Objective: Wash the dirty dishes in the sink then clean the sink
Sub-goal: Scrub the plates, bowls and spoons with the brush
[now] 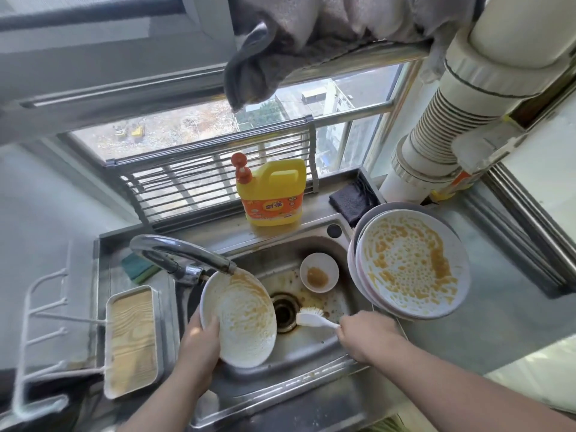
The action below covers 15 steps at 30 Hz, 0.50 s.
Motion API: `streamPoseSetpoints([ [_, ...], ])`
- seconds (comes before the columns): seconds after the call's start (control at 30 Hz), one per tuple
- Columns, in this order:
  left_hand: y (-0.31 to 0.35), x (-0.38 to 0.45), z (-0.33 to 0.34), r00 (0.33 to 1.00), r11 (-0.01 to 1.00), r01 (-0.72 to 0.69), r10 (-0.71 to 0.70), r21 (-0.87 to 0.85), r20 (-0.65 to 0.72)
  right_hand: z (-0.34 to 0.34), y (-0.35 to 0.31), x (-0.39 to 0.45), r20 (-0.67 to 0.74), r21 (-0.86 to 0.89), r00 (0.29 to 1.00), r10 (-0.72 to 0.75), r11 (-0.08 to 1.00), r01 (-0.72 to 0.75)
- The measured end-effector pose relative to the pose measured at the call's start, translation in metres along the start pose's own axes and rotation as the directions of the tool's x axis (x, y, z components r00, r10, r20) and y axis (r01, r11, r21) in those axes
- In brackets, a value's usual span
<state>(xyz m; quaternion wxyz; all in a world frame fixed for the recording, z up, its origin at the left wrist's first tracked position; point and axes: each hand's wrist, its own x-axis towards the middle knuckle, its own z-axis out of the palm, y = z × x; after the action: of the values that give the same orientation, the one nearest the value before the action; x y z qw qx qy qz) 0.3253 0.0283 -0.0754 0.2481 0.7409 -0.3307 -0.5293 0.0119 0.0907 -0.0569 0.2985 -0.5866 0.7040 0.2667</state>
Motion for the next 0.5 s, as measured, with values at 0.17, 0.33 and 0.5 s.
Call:
streamPoseSetpoints([
  [0.17,-0.016,0.000,0.012,0.998,0.997,0.034,-0.031,0.070,-0.055,0.025,-0.035,0.019,0.086,-0.328,0.981,-0.171,0.925,0.190],
  [0.33,-0.030,0.008,0.025,0.977,0.986,0.166,-0.165,-0.008,-0.137,0.035,-0.033,0.009,-0.066,-0.139,0.954,-0.293,0.949,0.282],
  [0.5,-0.036,0.014,0.044,0.909,0.920,0.329,-0.370,-0.215,-0.190,0.059,0.015,-0.030,-0.308,0.206,0.900,-0.308,0.902,0.379],
])
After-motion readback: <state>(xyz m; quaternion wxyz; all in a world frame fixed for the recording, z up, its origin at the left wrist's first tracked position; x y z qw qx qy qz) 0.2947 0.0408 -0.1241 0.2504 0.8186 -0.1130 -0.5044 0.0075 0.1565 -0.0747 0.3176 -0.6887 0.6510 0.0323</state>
